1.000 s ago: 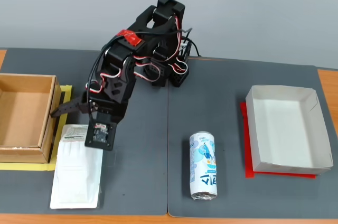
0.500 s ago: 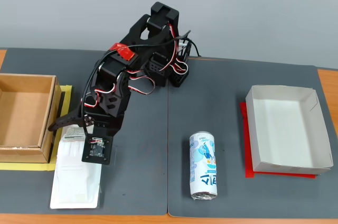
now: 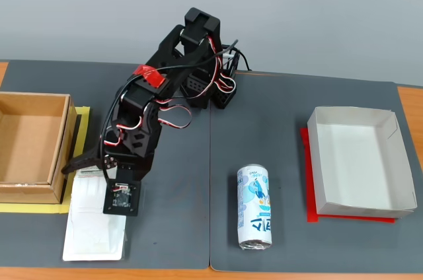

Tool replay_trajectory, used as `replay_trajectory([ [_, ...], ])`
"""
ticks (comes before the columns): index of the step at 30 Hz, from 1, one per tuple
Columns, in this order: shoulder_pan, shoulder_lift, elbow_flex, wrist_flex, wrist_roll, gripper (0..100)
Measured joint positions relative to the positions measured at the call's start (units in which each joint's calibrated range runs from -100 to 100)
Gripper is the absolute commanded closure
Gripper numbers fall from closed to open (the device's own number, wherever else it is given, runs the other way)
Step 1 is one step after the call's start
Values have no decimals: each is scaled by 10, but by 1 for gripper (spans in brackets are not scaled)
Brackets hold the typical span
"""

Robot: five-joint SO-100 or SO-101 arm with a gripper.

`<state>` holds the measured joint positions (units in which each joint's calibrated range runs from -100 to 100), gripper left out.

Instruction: Pick the sandwich and put it in the gray box

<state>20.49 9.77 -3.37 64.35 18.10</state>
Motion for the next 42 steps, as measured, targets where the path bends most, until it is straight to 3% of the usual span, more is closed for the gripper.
replay_trajectory([
  [34,2,125,-70,0,0,47],
  [36,5,129,-70,0,3,50],
  [42,10,132,-83,0,3,72],
])
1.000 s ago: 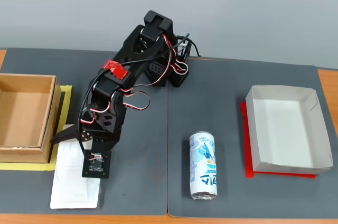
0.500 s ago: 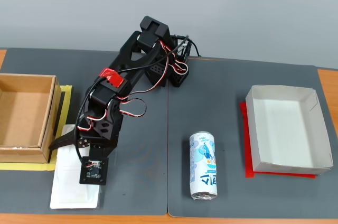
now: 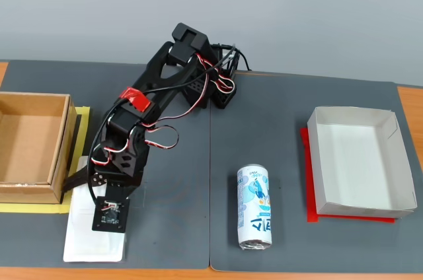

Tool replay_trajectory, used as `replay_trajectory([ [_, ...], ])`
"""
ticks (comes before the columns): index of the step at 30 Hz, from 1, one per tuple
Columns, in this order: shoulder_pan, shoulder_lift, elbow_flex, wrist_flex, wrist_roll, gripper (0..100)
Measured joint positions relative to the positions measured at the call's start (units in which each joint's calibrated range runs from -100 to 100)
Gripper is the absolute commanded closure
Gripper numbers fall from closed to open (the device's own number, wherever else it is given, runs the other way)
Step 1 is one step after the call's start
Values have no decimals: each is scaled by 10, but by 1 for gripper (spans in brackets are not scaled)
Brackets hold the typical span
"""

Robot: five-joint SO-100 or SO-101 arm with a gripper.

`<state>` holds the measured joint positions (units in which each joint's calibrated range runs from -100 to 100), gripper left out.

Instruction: Pick the sandwich and put it in the gray box

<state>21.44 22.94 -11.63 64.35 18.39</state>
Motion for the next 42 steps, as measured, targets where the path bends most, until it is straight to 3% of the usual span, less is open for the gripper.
replay_trajectory([
  [7,0,-6,-11,0,3,88],
  [18,0,-4,-11,-1,3,96],
  [33,-3,-41,-9,0,0,96],
  [42,-26,-124,-7,52,-5,96],
])
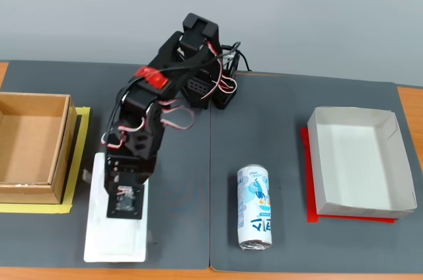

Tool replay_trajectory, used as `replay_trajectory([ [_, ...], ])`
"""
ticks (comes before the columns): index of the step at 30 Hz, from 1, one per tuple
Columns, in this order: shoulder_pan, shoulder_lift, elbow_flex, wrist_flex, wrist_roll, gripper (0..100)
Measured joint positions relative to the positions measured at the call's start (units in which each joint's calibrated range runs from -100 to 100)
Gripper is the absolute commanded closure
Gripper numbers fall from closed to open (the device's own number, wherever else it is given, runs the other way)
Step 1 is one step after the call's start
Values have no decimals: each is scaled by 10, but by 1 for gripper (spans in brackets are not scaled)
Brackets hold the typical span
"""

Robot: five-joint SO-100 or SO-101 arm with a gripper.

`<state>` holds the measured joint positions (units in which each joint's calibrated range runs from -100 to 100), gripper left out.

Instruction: Pick the sandwich and put it in the gray box

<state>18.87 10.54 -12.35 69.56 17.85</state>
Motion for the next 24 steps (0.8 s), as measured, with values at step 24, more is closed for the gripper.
replay_trajectory([
  [24,-124,-218,0,20,0,96],
])
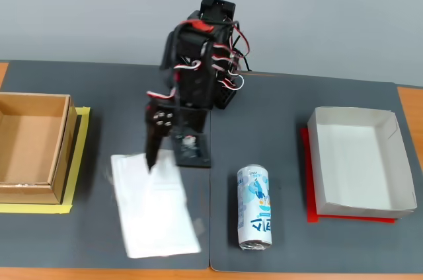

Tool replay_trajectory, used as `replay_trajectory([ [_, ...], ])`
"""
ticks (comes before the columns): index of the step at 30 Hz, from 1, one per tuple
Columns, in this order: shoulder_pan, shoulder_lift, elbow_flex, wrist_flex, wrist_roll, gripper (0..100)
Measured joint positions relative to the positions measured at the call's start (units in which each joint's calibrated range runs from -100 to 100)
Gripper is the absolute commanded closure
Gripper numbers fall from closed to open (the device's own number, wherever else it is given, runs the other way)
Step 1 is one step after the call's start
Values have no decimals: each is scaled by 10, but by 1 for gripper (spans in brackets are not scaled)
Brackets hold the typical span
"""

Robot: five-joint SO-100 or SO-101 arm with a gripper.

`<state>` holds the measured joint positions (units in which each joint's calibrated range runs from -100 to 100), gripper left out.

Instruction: Pick the sandwich and put it in the gray box

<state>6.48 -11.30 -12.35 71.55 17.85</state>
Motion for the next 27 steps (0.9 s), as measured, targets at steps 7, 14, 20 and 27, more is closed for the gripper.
replay_trajectory([
  [7,-87,-39,0,0,0,96],
  [14,-178,-71,0,0,0,96],
  [20,-251,-92,0,0,0,96],
  [27,-335,-107,0,0,0,96],
])
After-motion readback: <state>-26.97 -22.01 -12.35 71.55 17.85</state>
